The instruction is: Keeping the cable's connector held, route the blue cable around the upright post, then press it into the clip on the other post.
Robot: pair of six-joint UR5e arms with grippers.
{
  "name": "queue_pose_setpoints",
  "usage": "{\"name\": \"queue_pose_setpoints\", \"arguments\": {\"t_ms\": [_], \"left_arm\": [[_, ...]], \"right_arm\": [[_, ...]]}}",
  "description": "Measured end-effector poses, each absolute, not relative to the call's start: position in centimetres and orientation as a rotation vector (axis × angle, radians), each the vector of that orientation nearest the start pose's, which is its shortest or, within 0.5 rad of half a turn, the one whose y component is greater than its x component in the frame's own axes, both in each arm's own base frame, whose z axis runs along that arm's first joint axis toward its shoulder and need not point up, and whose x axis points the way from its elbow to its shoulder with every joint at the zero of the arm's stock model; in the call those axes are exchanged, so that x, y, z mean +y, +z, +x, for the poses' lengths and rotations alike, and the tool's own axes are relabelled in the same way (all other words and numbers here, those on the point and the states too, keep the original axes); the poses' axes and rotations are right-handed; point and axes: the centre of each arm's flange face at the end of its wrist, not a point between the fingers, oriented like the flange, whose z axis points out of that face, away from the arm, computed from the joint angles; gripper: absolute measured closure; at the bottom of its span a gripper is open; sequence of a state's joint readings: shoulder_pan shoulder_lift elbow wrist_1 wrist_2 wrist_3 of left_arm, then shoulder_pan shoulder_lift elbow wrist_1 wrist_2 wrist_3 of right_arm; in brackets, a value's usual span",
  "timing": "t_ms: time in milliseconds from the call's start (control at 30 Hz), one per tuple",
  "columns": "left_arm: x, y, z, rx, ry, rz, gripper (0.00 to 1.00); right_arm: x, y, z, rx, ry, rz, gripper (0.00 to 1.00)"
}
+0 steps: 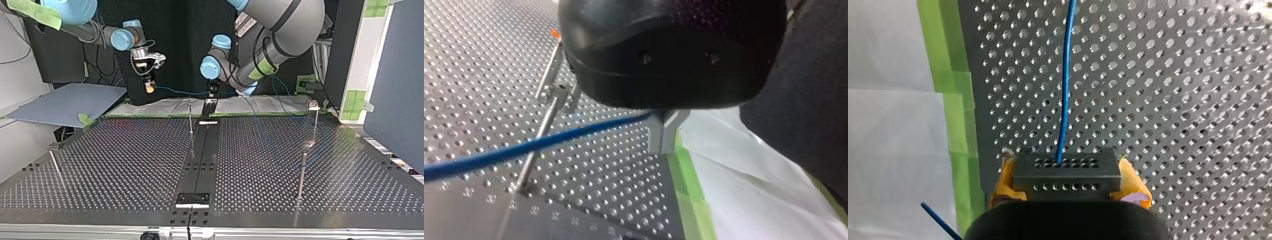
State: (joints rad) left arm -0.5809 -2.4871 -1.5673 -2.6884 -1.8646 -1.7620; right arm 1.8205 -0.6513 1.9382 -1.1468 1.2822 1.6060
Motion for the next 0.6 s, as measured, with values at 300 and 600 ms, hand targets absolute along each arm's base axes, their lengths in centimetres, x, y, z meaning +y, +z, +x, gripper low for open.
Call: {"name": "queue_pose_setpoints", "arguments": {"t_ms": [300, 600], "left_arm": [[-43.8, -1.8, 46.6, 1.956, -0.33, 0.197, 0.98], [-44.4, -1.4, 47.6, 1.902, -0.458, 0.139, 0.98]], "right_arm": [[-47.8, -6.4, 29.4, -0.993, 1.586, 1.706, 1.0], [-49.2, -5.9, 29.6, -0.993, 1.585, 1.694, 1.0]]}}
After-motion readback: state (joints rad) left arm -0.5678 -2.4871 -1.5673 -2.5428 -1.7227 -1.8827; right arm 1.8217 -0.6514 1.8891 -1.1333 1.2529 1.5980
